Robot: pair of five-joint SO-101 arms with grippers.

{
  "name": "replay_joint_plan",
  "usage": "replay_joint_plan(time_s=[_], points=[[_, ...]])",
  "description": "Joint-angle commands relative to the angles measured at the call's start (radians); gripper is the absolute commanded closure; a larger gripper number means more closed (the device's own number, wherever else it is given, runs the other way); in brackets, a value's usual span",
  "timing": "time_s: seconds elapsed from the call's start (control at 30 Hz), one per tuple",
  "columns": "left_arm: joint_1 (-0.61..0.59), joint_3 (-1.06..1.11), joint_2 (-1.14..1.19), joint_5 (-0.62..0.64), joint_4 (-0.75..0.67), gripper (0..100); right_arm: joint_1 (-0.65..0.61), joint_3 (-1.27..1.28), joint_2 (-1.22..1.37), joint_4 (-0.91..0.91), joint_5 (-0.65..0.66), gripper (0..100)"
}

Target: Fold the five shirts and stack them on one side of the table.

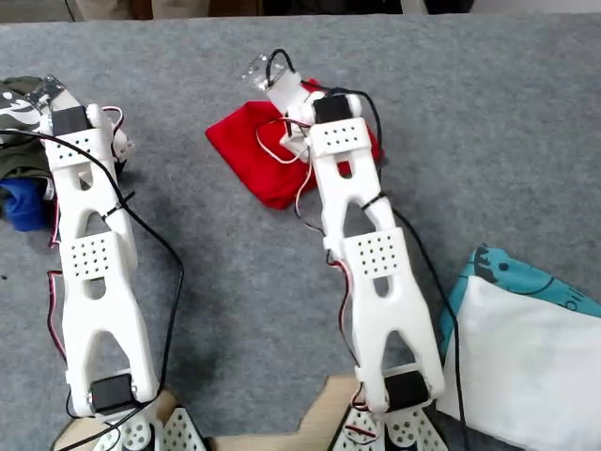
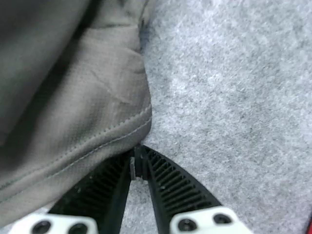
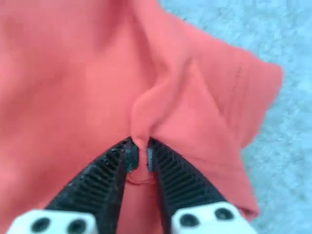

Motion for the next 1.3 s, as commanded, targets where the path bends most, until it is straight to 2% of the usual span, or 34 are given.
replay_joint_plan(time_s=[0.0,0.2,0.37,0.53,0.6,0.77,0.83,0.97,1.07,1.2,1.23,1.27], points=[[0.006,-0.04,-0.028,0.002,-0.018,98,0.039,-0.099,-0.013,-0.048,0.009,97.1],[0.006,-0.04,-0.027,0.002,-0.018,98,0.044,-0.145,-0.01,-0.17,0.083,99.3],[0.006,-0.04,-0.027,0.002,-0.018,98,0.045,-0.139,0.004,-0.359,0.166,99.1],[0.006,-0.04,-0.027,0.002,-0.017,98,0.045,-0.14,0.099,-0.634,0.252,98.8],[0.006,-0.04,-0.027,0.002,-0.017,98,0.045,-0.151,0.134,-0.669,0.273,94.9],[0.006,-0.04,-0.027,0.002,-0.017,98,0.045,-0.234,0.139,-0.56,0.275,68.0],[0.006,-0.04,-0.027,0.002,-0.017,98,0.051,-0.285,0.136,-0.502,0.275,66.1],[0.006,-0.04,-0.027,0.0,-0.017,98,0.088,-0.311,0.096,-0.451,0.265,72.5],[0.006,-0.04,-0.027,0.0,-0.017,98,0.119,-0.311,0.038,-0.382,0.169,78.9],[0.008,-0.04,-0.027,0.0,-0.017,98,0.111,-0.297,-0.054,-0.169,0.08,97.3],[0.008,-0.04,-0.027,0.0,-0.017,98,0.099,-0.297,-0.067,-0.104,0.057,99.8],[0.008,-0.04,-0.027,0.0,-0.017,98,0.085,-0.298,-0.074,-0.041,0.023,98.1]])
